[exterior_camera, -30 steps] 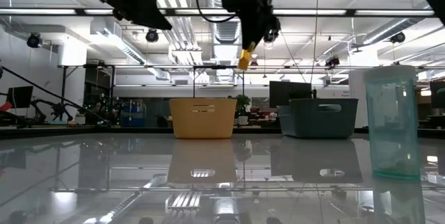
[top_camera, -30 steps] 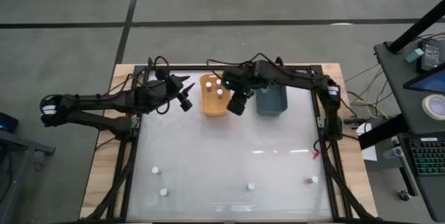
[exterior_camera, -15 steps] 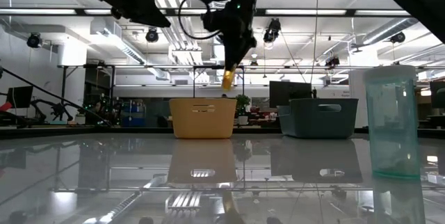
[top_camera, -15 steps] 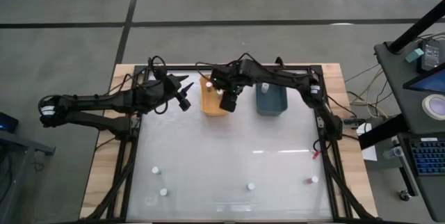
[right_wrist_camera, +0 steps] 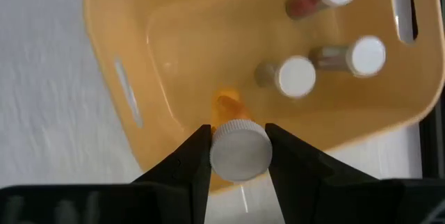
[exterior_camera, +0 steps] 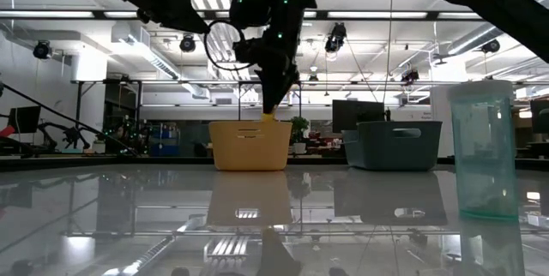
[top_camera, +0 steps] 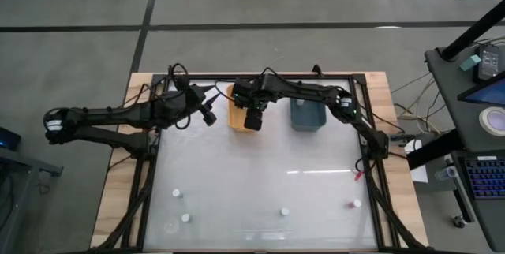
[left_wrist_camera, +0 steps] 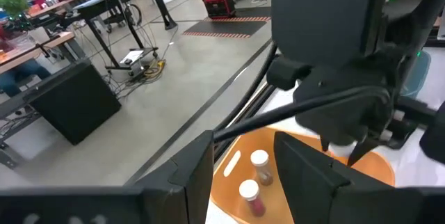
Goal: Pick and place medicine bottles into bin by pill shape (circle, oval)
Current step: Put the yellow capsule bottle into the yellow bin
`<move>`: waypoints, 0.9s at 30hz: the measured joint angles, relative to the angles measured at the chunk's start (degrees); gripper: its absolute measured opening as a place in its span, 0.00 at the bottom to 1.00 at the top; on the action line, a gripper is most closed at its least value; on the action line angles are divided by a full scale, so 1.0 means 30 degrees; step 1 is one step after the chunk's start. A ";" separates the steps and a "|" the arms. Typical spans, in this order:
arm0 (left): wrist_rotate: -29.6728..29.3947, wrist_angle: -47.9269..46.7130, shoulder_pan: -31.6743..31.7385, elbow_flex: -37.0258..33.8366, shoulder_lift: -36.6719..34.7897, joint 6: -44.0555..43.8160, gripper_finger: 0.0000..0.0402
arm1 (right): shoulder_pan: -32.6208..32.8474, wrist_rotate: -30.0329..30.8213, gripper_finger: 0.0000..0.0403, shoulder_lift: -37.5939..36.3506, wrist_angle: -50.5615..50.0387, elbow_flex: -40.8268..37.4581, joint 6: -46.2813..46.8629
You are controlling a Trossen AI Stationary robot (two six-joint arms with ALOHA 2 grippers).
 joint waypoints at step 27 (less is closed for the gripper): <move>0.0011 0.0015 0.0000 -0.0007 0.0000 0.0044 0.34 | -0.0333 -0.0948 0.30 0.1857 0.1029 -0.0007 -0.0706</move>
